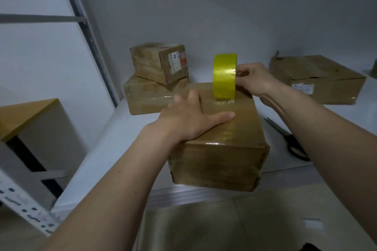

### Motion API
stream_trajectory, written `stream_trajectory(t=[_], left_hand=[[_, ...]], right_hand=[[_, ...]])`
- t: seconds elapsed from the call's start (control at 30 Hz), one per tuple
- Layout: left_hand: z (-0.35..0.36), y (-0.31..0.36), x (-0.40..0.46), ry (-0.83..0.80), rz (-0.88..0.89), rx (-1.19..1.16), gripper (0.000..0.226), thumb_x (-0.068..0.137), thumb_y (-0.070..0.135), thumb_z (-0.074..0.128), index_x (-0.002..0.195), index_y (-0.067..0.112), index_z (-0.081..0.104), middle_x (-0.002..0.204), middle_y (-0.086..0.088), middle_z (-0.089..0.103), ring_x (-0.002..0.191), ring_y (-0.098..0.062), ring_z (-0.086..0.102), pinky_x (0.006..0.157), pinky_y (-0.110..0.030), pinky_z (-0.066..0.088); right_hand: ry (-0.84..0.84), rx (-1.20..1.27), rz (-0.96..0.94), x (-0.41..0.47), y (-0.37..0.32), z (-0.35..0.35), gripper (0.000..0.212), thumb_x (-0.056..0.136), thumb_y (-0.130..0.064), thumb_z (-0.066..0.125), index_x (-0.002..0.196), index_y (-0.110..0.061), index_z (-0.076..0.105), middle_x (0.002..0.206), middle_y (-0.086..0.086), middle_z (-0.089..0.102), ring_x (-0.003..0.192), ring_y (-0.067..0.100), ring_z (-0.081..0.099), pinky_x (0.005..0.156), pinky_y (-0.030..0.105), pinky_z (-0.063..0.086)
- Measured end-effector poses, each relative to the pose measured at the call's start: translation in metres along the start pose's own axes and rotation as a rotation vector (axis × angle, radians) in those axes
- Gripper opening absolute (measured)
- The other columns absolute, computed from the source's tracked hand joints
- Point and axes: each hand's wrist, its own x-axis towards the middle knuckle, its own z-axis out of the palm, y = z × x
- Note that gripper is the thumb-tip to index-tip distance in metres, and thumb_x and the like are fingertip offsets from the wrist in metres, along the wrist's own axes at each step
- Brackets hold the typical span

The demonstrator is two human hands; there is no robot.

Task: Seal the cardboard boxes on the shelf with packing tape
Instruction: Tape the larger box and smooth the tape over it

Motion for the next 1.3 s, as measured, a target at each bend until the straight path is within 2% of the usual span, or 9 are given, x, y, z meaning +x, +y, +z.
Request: stream_trajectory(t=[0.07, 0.17, 0.27, 0.47, 0.63, 0.83, 0.97, 1.17, 1.3], left_hand=[[0.000, 0.000, 0.000, -0.023, 0.000, 0.015, 0.100, 0.068, 0.091, 0.042, 0.151, 0.037, 0.023, 0.152, -0.009, 0.027, 0.135, -0.038, 0.039, 0.110, -0.050, 0.036], [0.000, 0.001, 0.000, -0.036, 0.001, 0.030, 0.097, 0.070, 0.091, 0.039, 0.152, 0.042, 0.021, 0.154, -0.009, 0.023, 0.137, -0.039, 0.036, 0.110, -0.048, 0.034], [0.001, 0.000, 0.002, -0.048, -0.009, 0.009, 0.098, 0.067, 0.091, 0.040, 0.152, 0.046, 0.020, 0.155, -0.006, 0.021, 0.136, -0.039, 0.038, 0.109, -0.047, 0.035], [0.002, -0.003, 0.002, -0.017, -0.009, -0.005, 0.099, 0.066, 0.091, 0.043, 0.151, 0.046, 0.021, 0.156, -0.006, 0.022, 0.135, -0.037, 0.040, 0.108, -0.046, 0.037], [0.001, -0.009, 0.002, 0.035, 0.065, -0.103, 0.108, 0.062, 0.088, 0.053, 0.152, 0.038, 0.023, 0.154, -0.004, 0.033, 0.136, -0.028, 0.041, 0.110, -0.043, 0.038], [-0.007, -0.012, 0.009, 0.209, 0.108, -0.209, 0.109, 0.061, 0.085, 0.055, 0.152, 0.033, 0.027, 0.151, -0.002, 0.033, 0.137, -0.026, 0.040, 0.112, -0.044, 0.037], [0.002, -0.004, 0.013, 0.118, 0.120, -0.040, 0.090, 0.073, 0.085, 0.045, 0.148, 0.037, 0.037, 0.152, -0.005, 0.032, 0.135, -0.031, 0.043, 0.109, -0.045, 0.038], [0.002, 0.001, 0.018, 0.059, 0.127, 0.046, 0.084, 0.077, 0.085, 0.040, 0.148, 0.042, 0.035, 0.156, -0.005, 0.031, 0.137, -0.031, 0.041, 0.107, -0.044, 0.036], [0.005, -0.001, 0.016, 0.091, 0.166, 0.045, 0.082, 0.075, 0.087, 0.040, 0.146, 0.044, 0.038, 0.151, -0.003, 0.043, 0.134, -0.027, 0.044, 0.105, -0.040, 0.037]], right_hand=[[0.043, -0.012, -0.004, 0.006, 0.003, -0.004, 0.002, 0.085, -0.011, 0.070, 0.087, -0.012, 0.069, 0.075, -0.002, 0.063, 0.063, 0.008, 0.057, 0.059, 0.018, 0.048], [0.127, -0.041, -0.022, 0.017, 0.010, -0.003, 0.024, 0.087, -0.014, 0.066, 0.068, -0.024, 0.058, 0.069, -0.004, 0.058, 0.059, 0.006, 0.051, 0.048, 0.014, 0.040], [0.194, -0.039, -0.023, 0.025, 0.017, 0.002, 0.023, 0.086, -0.020, 0.067, 0.065, -0.026, 0.059, 0.068, -0.008, 0.057, 0.064, 0.009, 0.055, 0.057, 0.020, 0.041], [0.003, 0.082, 0.123, 0.016, 0.014, 0.004, 0.007, 0.080, -0.012, 0.075, 0.084, -0.015, 0.069, 0.070, -0.004, 0.065, 0.053, 0.002, 0.061, 0.045, 0.011, 0.045], [0.184, 0.293, 0.047, 0.016, 0.009, 0.001, 0.006, 0.083, -0.005, 0.070, 0.089, -0.006, 0.070, 0.053, -0.012, 0.066, 0.048, -0.002, 0.061, 0.050, 0.017, 0.050], [0.302, 0.118, -0.157, 0.015, -0.023, -0.006, 0.007, 0.088, -0.013, 0.065, 0.087, -0.010, 0.071, 0.087, 0.006, 0.070, 0.078, 0.014, 0.065, 0.068, 0.026, 0.049], [0.244, 0.126, 0.001, 0.012, 0.000, -0.012, 0.015, 0.089, -0.014, 0.065, 0.091, 0.000, 0.069, 0.099, 0.017, 0.070, 0.078, 0.019, 0.063, 0.069, 0.027, 0.049], [-0.003, 0.100, 0.209, 0.002, 0.017, -0.020, 0.010, 0.078, -0.017, 0.077, 0.083, -0.018, 0.068, 0.093, 0.006, 0.071, 0.081, 0.017, 0.067, 0.080, 0.032, 0.056], [0.065, 0.046, 0.055, 0.008, 0.013, -0.022, 0.013, 0.087, -0.017, 0.069, 0.100, -0.013, 0.068, 0.095, 0.002, 0.067, 0.079, 0.011, 0.063, 0.062, 0.016, 0.049]])
